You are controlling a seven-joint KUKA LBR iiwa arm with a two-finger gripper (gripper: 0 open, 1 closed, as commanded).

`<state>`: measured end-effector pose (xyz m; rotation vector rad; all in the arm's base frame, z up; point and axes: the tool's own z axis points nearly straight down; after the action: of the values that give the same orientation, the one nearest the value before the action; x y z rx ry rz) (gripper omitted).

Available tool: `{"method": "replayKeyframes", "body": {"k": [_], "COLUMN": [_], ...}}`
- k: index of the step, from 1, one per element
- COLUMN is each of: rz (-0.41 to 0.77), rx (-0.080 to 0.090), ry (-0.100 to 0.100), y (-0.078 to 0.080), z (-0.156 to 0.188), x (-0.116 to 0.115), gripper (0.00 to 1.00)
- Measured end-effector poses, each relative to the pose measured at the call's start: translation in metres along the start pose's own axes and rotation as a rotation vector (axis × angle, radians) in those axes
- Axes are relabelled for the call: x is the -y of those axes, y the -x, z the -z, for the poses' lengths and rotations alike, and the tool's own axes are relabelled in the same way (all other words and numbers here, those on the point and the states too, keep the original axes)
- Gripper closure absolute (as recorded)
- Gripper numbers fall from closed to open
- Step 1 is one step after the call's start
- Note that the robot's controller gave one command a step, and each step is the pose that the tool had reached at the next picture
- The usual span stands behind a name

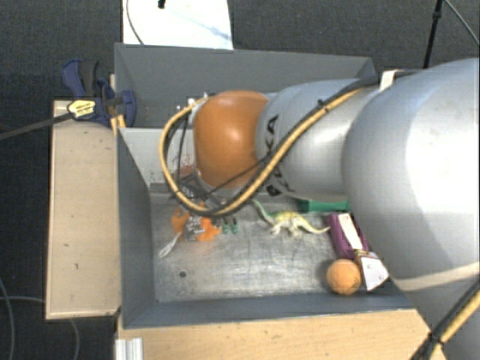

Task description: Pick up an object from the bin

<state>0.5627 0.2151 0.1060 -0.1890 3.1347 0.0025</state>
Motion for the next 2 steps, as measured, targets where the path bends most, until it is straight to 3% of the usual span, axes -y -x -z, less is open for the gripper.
{"method": "replayKeyframes", "body": {"k": [2], "rz": [-0.003], "rx": [0.003], "ry": [0.001], "y": [0.0008], "z": [0.0196], "x": [-0.0001], "gripper": [1.00]}}
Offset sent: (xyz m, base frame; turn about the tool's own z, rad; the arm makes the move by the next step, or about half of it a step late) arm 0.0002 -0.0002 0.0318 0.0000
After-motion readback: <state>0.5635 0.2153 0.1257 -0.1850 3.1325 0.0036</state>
